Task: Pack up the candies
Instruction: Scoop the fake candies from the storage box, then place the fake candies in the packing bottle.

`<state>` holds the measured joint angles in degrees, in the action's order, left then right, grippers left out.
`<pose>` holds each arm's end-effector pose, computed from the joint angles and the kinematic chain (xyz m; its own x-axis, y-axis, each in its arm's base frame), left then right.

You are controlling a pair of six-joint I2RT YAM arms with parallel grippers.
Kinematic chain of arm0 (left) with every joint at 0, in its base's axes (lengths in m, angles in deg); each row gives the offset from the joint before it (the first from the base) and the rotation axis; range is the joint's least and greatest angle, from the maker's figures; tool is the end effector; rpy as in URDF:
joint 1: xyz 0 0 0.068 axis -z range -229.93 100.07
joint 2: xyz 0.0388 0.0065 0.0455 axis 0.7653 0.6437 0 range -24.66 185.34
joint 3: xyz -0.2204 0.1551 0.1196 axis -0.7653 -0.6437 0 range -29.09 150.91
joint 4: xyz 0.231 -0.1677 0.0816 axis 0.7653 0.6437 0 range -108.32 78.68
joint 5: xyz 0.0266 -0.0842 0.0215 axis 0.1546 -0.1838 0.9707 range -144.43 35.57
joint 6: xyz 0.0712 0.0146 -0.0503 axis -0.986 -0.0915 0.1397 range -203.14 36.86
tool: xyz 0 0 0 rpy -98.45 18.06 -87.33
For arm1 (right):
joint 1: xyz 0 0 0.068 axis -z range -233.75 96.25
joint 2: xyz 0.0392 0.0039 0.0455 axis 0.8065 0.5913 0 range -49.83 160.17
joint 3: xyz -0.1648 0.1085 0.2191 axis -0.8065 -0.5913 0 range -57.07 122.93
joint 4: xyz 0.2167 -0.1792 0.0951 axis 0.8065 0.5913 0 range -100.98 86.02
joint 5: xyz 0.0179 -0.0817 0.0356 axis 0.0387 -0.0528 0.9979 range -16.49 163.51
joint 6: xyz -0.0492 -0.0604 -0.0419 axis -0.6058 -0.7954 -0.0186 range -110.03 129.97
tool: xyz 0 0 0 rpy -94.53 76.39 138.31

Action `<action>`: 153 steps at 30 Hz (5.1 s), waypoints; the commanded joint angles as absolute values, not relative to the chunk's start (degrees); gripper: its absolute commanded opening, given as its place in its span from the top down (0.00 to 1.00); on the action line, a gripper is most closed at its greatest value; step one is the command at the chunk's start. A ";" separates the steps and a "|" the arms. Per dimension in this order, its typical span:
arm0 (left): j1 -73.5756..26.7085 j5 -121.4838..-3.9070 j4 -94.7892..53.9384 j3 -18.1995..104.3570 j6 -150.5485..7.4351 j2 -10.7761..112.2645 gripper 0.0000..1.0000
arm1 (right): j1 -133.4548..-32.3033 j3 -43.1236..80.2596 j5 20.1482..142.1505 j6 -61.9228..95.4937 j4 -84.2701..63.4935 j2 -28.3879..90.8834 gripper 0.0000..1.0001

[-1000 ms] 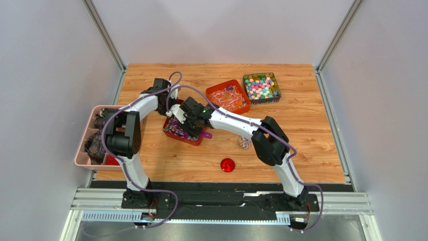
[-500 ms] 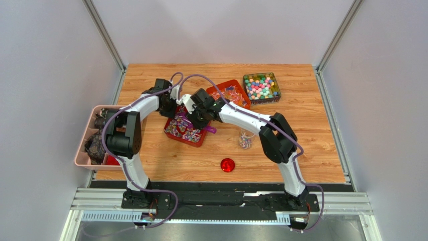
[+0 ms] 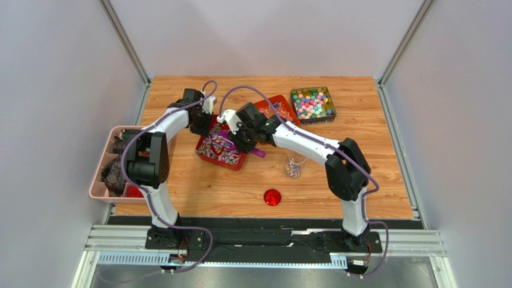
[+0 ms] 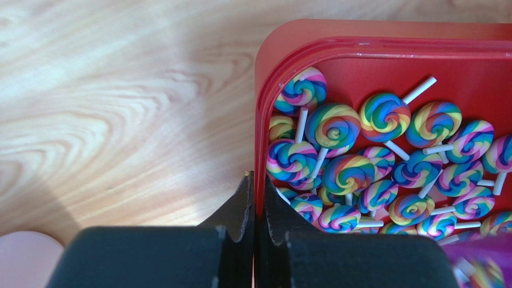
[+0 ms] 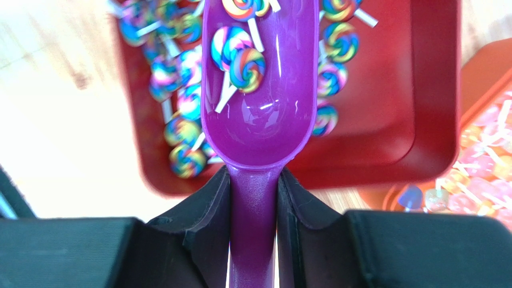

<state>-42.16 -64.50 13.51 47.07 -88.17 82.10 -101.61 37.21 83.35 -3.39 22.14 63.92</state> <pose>0.4404 -0.0740 0.1616 -0.8562 0.2041 -0.4746 0.2895 0.9504 -0.1137 0.3347 0.3901 0.2180 -0.3337 -0.7081 -0.6223 -0.9018 0.4321 -0.0081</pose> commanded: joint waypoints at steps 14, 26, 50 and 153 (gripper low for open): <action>-45.89 -67.79 15.78 53.53 -89.11 83.71 1.00 | -95.51 30.91 89.23 -7.87 23.21 39.74 1.00; -46.33 -69.46 17.45 54.23 -89.73 83.71 1.00 | -85.83 28.19 95.40 -6.99 23.11 29.10 1.00; -47.03 -72.72 17.45 48.96 -93.16 81.07 1.00 | -80.12 19.50 84.94 -36.87 63.71 15.48 1.00; -47.91 -66.21 16.31 47.37 -91.05 82.04 1.00 | -97.87 41.10 49.40 -39.16 78.52 25.66 1.00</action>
<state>-47.67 -63.36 16.51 46.57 -92.66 84.31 -97.72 36.19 46.68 -39.52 66.71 25.74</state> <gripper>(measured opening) 0.017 0.307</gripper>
